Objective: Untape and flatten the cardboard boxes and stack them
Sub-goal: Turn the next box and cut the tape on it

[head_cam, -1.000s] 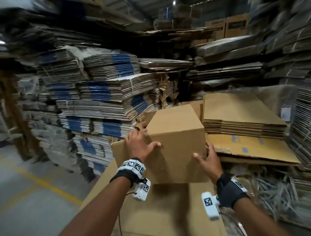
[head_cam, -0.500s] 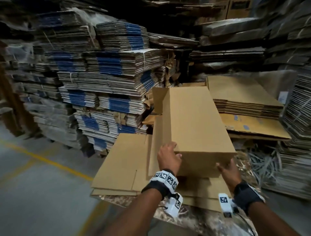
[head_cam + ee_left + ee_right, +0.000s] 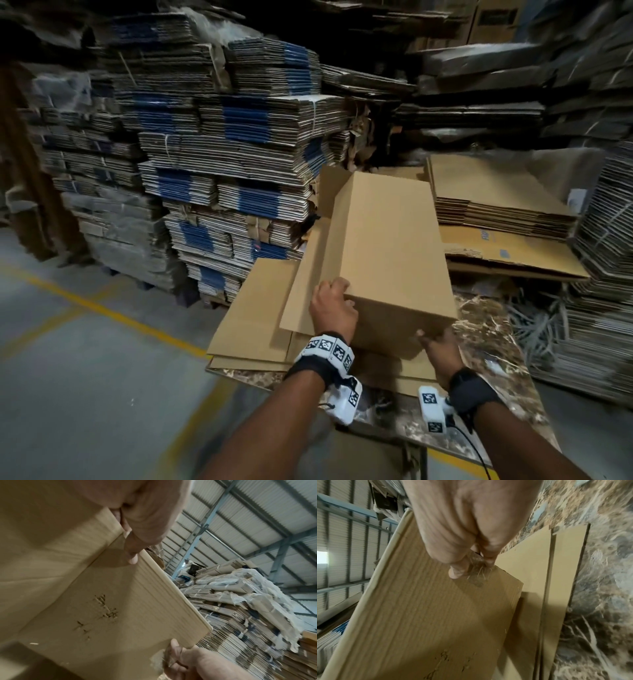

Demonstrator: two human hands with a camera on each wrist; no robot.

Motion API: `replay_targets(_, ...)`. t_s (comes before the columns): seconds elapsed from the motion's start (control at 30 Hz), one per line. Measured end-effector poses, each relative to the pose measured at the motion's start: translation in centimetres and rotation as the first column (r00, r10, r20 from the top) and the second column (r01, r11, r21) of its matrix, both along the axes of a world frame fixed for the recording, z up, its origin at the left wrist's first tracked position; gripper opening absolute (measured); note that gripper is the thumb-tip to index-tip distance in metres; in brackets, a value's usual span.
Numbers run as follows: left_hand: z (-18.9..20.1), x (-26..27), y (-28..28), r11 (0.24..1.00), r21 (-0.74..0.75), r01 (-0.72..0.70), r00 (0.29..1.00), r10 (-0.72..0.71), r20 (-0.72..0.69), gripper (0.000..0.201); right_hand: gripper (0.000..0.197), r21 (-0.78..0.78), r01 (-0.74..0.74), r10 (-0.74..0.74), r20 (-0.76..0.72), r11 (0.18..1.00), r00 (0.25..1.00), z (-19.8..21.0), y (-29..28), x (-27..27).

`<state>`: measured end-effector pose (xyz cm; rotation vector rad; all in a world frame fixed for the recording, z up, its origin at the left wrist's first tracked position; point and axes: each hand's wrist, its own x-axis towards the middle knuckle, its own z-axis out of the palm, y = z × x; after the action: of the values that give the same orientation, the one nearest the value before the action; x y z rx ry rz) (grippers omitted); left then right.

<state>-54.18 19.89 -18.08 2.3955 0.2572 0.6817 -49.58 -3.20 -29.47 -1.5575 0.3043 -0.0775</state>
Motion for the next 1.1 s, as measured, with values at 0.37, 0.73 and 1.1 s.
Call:
replay_targets(0.37,-4.0,-2.5,2.3,0.978,-0.2,-0.064,0.995,0.049,-0.082,0.028,0.077,-0.12,-0.079,0.081,0.012,0.99,0.997,1.2,0.6,-0.5)
replay_targets(0.73,-7.9,-1.9,5.0,0.975,0.088,-0.204,0.928,0.221,-0.3,0.051,0.039,-0.529,-0.258,0.366,0.109,0.808,0.924,5.1,2.7,-1.1)
replay_targets(1.1,-3.5,0.5,1.6,0.98,-0.192,-0.046,0.977,0.005,-0.212,0.116,0.041,-0.494,-0.61,0.708,0.016,0.62,0.706,1.8,3.7,0.2)
